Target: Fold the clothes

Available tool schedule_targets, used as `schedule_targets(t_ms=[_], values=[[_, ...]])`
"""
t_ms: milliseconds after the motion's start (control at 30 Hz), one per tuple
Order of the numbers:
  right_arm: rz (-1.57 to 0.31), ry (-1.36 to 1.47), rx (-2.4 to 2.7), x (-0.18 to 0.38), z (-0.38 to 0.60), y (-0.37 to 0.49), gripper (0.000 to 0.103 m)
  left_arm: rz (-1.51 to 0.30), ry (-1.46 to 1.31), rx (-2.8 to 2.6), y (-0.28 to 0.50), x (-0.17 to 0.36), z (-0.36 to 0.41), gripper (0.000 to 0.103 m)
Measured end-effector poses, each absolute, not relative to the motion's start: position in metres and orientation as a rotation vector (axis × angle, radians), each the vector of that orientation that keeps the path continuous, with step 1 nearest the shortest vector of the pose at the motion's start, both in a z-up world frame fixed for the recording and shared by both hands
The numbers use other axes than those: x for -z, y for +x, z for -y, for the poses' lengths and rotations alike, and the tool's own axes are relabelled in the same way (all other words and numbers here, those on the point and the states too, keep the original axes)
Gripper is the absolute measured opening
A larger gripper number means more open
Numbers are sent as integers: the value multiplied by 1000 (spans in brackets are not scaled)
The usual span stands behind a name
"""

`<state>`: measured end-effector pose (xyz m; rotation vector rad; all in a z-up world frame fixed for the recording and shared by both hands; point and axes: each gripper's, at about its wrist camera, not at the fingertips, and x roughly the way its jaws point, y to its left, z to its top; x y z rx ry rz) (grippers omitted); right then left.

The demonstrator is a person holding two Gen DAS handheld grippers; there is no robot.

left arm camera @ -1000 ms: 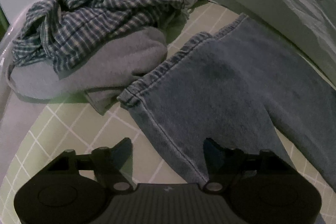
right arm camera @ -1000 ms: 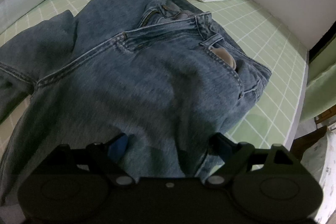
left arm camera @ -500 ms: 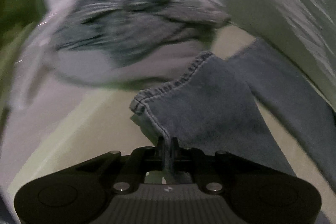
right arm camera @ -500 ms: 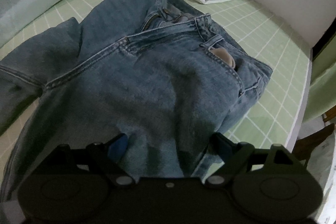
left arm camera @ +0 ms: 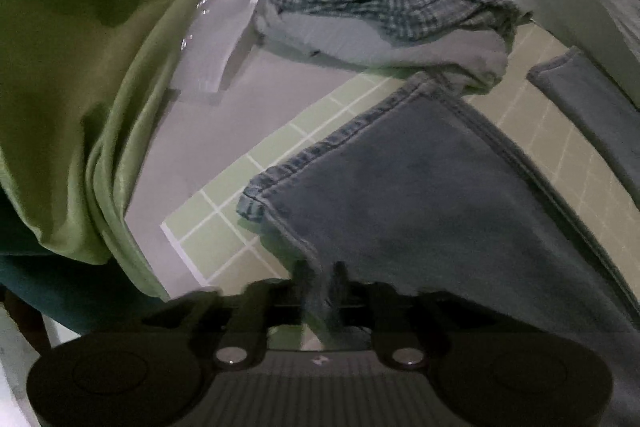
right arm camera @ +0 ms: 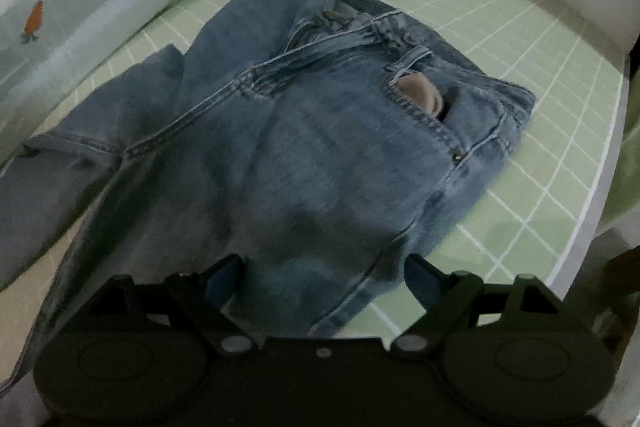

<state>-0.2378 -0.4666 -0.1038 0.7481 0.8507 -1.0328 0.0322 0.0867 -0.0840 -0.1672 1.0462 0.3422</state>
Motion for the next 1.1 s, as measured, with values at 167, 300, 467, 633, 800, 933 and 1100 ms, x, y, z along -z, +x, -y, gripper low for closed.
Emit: schedule_targets(t_ms=[167, 300, 467, 633, 800, 933, 1100], values=[[-789, 812, 1070, 103, 491, -271, 88, -994, -185, -319, 17, 67, -51, 65], [-714, 874, 1151, 107, 520, -304, 89, -977, -155, -247, 3, 60, -7, 75], [-656, 924, 1184, 114, 564, -331, 90, -980, -74, -129, -15, 59, 59, 79], [-670, 910, 1133, 125, 594, -335, 90, -975, 6, -69, -37, 60, 118, 79], [-717, 768, 1035, 123, 601, -331, 61, -978, 112, -51, -48, 62, 174, 82], [-715, 662, 946, 117, 600, -341, 19, -993, 91, -43, -56, 68, 204, 82], [-664, 534, 1016, 94, 601, -369, 16, -1038, 99, -55, -67, 81, 228, 82]])
